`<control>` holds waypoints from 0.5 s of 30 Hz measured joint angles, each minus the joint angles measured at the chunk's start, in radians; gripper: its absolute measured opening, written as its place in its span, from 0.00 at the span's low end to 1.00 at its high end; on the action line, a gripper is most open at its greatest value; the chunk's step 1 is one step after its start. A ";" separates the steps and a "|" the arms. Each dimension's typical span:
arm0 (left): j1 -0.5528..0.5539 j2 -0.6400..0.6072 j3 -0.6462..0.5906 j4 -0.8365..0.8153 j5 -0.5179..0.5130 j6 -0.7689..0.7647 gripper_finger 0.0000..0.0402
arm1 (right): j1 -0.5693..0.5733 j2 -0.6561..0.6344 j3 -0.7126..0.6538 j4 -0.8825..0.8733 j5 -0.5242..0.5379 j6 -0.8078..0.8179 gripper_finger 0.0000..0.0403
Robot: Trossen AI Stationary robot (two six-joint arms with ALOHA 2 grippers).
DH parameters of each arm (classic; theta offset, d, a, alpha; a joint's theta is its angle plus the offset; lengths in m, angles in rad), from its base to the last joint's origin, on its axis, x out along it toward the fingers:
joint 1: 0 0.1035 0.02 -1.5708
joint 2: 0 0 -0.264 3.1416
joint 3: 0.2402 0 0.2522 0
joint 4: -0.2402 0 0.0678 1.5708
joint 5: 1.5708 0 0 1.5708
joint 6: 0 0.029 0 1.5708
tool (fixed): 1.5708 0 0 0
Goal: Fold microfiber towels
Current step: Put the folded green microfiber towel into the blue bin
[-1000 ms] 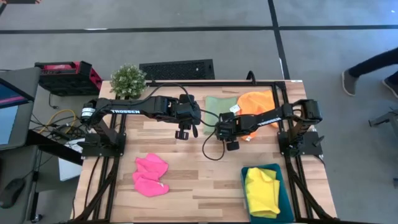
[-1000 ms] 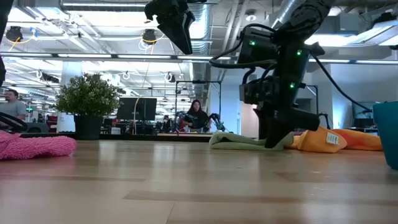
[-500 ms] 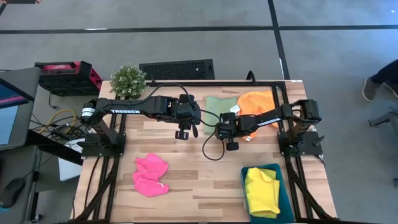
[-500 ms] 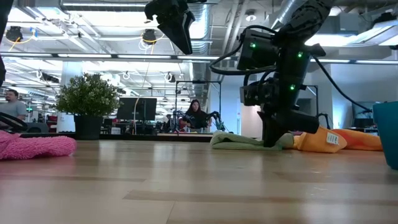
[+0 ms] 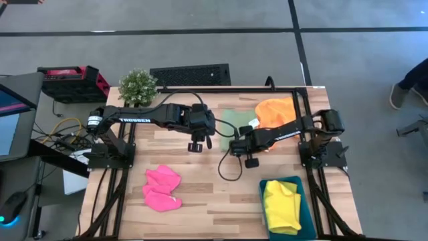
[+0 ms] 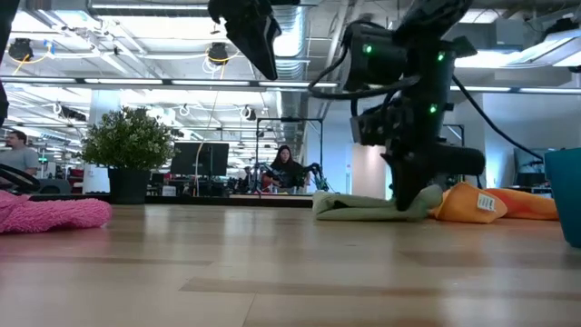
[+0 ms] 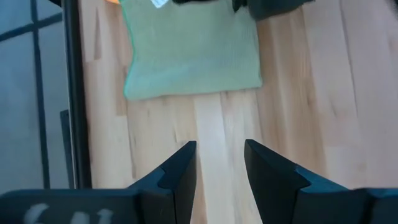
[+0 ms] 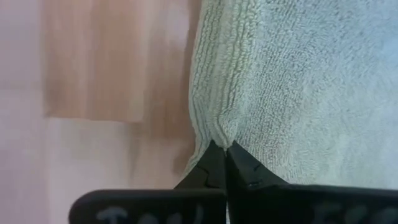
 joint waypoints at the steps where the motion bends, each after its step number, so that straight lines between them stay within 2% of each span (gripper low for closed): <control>1: -0.001 0.000 0.000 -0.008 -0.001 -0.007 0.32 | 0.013 -0.004 0.006 -0.011 0.001 0.003 0.01; 8: -0.030 0.000 0.000 -0.027 -0.002 -0.027 0.32 | 0.082 -0.051 0.038 -0.104 0.012 0.085 0.01; 15: -0.066 0.000 0.000 -0.032 -0.002 -0.053 0.32 | 0.157 -0.205 0.038 -0.235 0.012 0.201 0.01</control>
